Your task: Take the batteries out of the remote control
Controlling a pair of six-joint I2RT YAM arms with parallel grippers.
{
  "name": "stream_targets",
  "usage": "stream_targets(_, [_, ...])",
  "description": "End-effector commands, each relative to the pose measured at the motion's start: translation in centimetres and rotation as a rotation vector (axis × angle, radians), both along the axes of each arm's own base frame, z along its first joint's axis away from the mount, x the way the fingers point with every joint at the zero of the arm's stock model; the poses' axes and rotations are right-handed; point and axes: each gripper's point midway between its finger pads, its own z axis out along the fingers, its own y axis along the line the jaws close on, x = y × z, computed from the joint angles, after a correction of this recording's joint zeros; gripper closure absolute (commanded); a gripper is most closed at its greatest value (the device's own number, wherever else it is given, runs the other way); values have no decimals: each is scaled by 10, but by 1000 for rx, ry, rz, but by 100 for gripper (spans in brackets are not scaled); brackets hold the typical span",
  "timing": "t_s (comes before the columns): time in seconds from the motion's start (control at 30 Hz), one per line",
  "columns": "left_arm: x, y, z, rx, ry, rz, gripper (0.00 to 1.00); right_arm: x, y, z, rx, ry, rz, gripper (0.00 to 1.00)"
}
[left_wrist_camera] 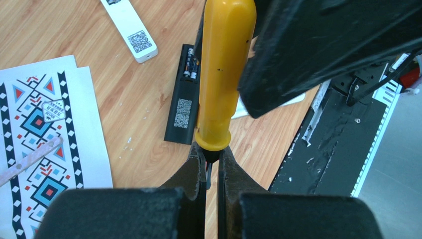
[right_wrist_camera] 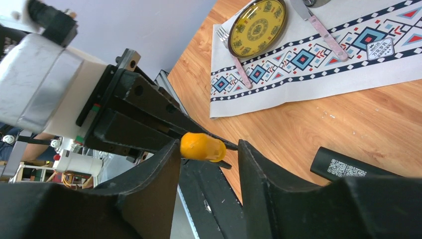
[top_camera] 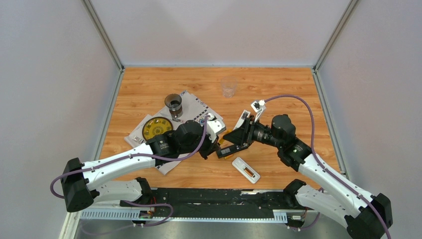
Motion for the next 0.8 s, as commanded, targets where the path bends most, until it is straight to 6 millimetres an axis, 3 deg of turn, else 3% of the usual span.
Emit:
stream_targets(0.0, [-3, -5, 10, -31, -29, -42, 100, 4, 7, 22, 39, -44, 18, 53])
stream_targets(0.13, [-5, -7, 4, -17, -18, -50, 100, 7, 9, 17, 33, -21, 13, 59])
stream_targets(0.2, [-7, -7, 1, -10, -13, -55, 100, 8, 10, 14, 29, -13, 14, 71])
stream_targets(0.27, [-7, -7, -1, -4, -10, -50, 100, 9, 11, 13, 26, -7, 13, 95])
stream_targets(0.3, [-6, -6, -2, 0, -10, -47, 100, 9, 11, 12, 23, -5, 10, 100])
stream_targets(0.37, [-6, -5, -3, -3, -8, -34, 100, 11, 9, 9, 17, -4, -2, 100])
stream_targets(0.47, [-3, -2, -5, -8, -12, -5, 72, 14, 6, 5, -3, -13, -31, 100])
stream_targets(0.5, [-2, 0, -7, -6, -11, 11, 50, 16, 5, 4, -11, -18, -41, 100])
stream_targets(0.53, [-2, 2, -5, -15, -12, 14, 43, 18, 2, 0, -28, -11, -61, 100])
stream_targets(0.63, [-3, 6, -7, -32, -8, 35, 32, 24, -4, -9, -79, -7, -101, 100])
stream_targets(0.77, [-3, 11, -16, -41, 11, 73, 32, 35, -21, -22, -174, -6, -201, 100])
